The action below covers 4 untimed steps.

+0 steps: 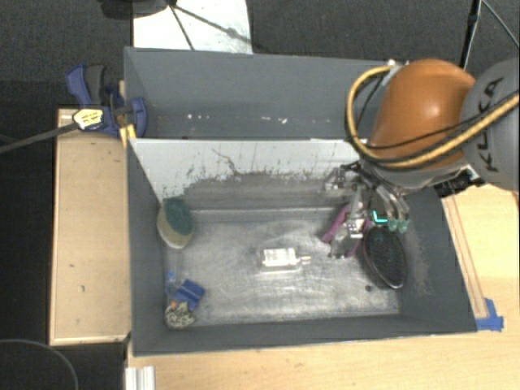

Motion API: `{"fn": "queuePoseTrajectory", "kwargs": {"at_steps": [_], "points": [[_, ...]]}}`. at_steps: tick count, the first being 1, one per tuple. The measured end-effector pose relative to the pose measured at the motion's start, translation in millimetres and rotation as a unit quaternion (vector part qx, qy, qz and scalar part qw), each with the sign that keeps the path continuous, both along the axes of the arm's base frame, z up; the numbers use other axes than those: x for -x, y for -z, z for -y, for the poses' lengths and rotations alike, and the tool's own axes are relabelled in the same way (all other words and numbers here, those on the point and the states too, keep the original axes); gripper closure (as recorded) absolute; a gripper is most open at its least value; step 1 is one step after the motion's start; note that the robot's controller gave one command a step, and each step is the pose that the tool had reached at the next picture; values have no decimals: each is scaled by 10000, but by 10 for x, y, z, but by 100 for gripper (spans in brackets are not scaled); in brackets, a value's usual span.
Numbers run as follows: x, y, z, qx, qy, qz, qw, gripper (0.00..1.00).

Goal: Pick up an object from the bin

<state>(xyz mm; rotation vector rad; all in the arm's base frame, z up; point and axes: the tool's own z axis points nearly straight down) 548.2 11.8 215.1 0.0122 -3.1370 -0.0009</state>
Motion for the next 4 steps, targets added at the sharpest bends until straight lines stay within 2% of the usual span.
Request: {"fn": "queuePoseTrajectory", "kwargs": {"at_steps": [1,2,3,4], "points": [[-81,331,-515,-10,350,17,9994,0],[410,1419,-831,-10,1270,56,9919,0],[383,1389,-820,-14,1280,89,9917,100],[651,736,-753,-3,280,57,9996,100]]}}
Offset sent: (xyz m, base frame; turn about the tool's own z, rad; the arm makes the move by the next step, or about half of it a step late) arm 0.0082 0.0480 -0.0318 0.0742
